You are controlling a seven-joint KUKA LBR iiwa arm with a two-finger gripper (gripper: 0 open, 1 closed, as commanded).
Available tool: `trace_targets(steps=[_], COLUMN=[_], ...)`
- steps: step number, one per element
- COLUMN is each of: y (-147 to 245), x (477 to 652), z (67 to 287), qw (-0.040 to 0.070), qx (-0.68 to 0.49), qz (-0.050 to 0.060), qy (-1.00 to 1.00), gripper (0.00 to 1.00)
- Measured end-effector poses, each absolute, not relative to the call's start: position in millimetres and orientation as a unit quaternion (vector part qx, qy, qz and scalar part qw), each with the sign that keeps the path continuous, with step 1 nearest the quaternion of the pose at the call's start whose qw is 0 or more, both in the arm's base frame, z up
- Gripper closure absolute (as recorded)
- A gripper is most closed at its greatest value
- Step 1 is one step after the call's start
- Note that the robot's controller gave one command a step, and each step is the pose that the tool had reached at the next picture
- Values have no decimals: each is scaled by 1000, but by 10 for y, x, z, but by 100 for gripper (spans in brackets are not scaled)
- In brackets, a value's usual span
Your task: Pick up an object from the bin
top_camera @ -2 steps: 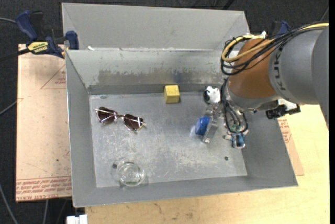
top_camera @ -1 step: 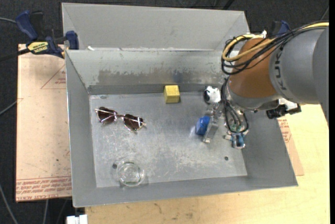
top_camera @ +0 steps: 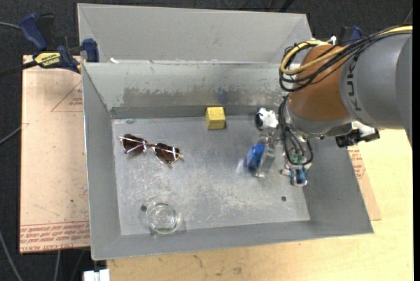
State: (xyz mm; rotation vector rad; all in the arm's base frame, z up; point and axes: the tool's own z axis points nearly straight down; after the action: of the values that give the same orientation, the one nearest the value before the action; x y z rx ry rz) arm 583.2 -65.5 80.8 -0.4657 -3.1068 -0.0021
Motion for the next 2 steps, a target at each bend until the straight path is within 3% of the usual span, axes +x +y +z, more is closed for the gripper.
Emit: trace_targets(steps=[2], y=[-655], x=[5843], z=[978], qw=[-2], qx=[-148], qz=[-1], qy=[-989], gripper=[100])
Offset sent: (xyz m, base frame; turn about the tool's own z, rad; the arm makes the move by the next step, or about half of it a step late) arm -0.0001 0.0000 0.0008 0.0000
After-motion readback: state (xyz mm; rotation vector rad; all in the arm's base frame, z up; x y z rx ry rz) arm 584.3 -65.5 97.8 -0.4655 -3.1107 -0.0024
